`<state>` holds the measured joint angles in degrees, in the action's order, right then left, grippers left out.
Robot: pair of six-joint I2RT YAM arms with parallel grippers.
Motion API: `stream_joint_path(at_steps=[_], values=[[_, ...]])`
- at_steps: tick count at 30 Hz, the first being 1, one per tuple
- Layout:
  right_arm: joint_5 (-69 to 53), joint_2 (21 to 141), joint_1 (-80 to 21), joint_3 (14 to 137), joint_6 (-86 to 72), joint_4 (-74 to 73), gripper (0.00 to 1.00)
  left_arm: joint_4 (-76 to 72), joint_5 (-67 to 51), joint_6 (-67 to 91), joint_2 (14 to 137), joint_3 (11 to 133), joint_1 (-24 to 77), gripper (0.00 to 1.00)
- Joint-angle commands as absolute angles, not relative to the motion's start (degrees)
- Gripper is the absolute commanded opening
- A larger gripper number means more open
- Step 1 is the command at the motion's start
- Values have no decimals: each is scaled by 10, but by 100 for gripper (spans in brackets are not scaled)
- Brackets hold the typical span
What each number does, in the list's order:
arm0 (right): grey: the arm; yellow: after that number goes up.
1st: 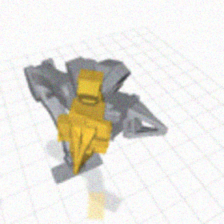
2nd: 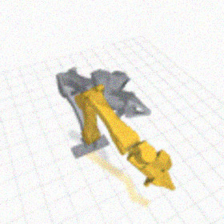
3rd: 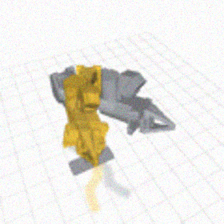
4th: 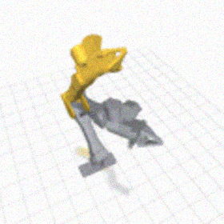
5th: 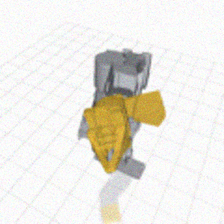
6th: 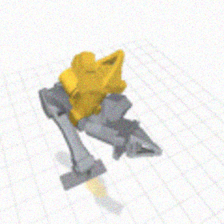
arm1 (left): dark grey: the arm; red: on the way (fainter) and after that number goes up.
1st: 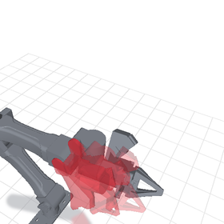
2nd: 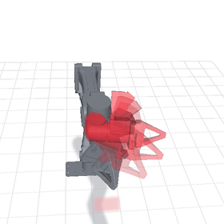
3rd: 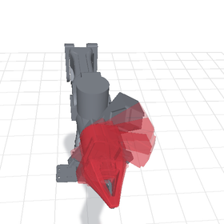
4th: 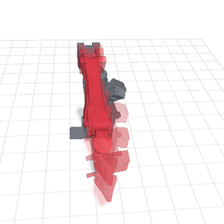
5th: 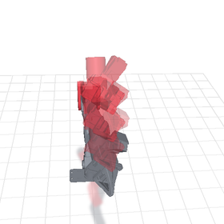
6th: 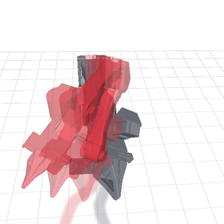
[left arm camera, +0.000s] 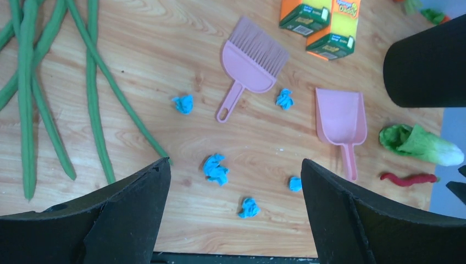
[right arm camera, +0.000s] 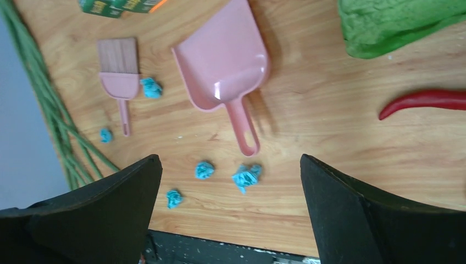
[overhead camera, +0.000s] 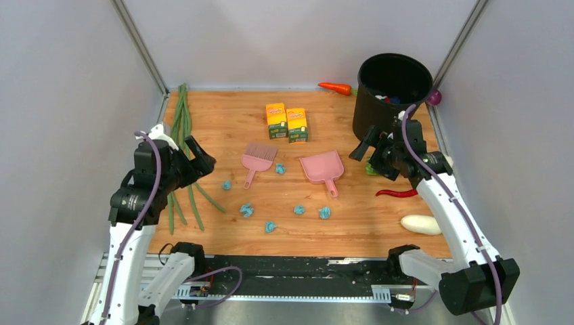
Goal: Sweep away the paper scraps from the table
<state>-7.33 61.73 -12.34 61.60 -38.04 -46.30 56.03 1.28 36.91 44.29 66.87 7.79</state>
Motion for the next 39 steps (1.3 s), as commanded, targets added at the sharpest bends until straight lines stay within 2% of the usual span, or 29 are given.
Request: stream_joint_path(at_steps=[1, 5, 8, 15, 20, 29, 39], values=[[-51, 612, -126, 652, -317, -527, 100, 572, 4, 355, 424, 646, 85, 95], [-85, 584, -127, 604, -322, -491, 100, 539, -29, 336, 413, 617, 85, 96], [-131, 601, -126, 626, -297, -492, 100, 556, -19, 323, 427, 613, 85, 96], [-115, 622, -127, 643, -272, -512, 99, 588, -2, 292, 440, 615, 97, 95], [-116, 715, -152, 677, -264, -512, 94, 558, -40, 263, 463, 612, 98, 93], [-48, 877, -290, 774, -265, -512, 94, 525, -61, 217, 534, 637, 127, 91], [-42, 944, -320, 810, -261, -519, 93, 424, -43, 208, 662, 621, 234, 87]])
